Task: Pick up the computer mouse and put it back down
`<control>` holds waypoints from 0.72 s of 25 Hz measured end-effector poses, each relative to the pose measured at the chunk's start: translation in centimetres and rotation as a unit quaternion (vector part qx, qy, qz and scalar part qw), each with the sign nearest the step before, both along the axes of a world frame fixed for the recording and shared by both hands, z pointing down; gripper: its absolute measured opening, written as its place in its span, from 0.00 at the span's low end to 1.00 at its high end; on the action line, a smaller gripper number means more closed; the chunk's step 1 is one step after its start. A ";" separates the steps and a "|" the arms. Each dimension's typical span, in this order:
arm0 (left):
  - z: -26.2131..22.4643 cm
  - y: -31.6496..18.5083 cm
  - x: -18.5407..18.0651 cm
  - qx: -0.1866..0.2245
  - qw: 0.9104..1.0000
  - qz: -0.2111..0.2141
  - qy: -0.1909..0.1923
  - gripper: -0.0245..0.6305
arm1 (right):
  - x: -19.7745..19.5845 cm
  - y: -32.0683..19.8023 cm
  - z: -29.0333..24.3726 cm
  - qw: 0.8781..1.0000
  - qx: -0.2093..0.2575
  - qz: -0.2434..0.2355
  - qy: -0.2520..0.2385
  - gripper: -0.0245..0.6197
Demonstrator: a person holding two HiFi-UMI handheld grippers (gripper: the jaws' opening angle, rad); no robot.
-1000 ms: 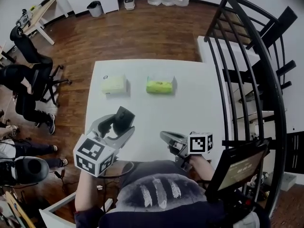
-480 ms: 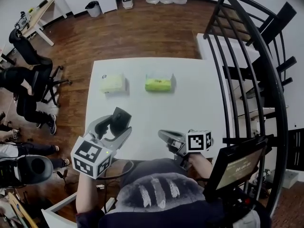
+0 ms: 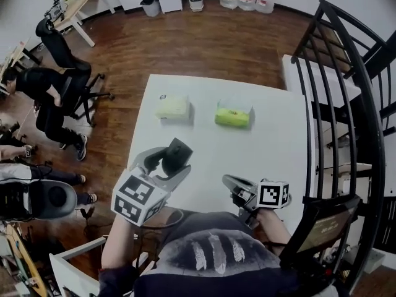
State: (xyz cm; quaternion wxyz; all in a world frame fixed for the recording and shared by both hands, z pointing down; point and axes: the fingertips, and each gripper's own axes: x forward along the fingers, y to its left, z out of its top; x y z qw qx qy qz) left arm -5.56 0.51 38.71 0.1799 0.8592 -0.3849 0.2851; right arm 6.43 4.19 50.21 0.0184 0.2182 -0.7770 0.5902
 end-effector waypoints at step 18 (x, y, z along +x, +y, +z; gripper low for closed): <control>-2.8 -4.5 -2.6 0.057 0.996 0.058 -0.044 0.51 | -1.9 -3.1 1.0 0.999 -0.015 0.030 0.020 0.04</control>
